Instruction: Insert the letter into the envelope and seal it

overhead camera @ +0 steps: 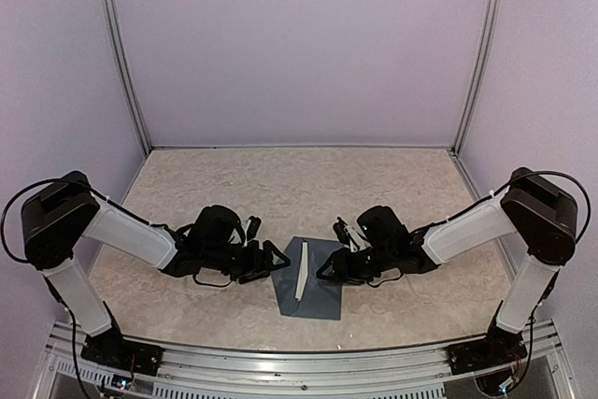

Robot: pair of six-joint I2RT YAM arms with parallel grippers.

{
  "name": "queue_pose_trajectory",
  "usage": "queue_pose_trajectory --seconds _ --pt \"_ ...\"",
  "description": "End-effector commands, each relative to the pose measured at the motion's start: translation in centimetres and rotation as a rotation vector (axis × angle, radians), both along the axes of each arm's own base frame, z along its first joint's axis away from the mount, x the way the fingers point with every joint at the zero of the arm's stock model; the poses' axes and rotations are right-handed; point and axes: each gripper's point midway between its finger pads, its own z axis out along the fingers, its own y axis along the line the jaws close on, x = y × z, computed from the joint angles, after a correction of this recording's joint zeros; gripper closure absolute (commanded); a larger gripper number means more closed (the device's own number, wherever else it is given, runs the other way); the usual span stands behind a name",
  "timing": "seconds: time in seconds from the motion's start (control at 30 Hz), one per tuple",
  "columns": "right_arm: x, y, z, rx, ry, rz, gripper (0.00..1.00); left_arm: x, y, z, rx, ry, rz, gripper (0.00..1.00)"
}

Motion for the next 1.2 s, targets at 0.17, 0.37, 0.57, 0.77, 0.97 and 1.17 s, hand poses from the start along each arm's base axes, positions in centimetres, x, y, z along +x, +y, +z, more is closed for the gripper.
queue_pose_trajectory --seconds 0.17,0.37,0.57,0.77,0.97,1.17 --pt "-0.7 -1.6 -2.7 -0.089 0.061 -0.026 0.58 0.0 -0.6 -2.6 0.038 0.035 -0.019 0.21" --pt "-0.6 -1.5 -2.6 -0.083 0.060 -0.026 0.58 -0.5 -1.6 -1.2 -0.031 0.001 -0.057 0.21" --pt "-0.5 -1.4 -2.6 -0.079 0.058 -0.024 0.58 -1.4 -3.6 1.6 -0.122 -0.036 -0.119 0.21" --pt "-0.5 -1.4 -2.4 -0.080 0.055 -0.023 0.58 -1.3 -4.0 3.0 -0.150 -0.053 -0.122 0.20" --pt "-0.5 -1.3 -2.5 -0.078 0.054 -0.021 0.58 -1.6 -5.5 3.3 -0.171 -0.063 -0.161 0.19" --pt "-0.5 -1.2 -2.6 -0.078 0.061 -0.019 0.58 -1.7 -7.5 3.7 -0.210 -0.066 -0.194 0.19"
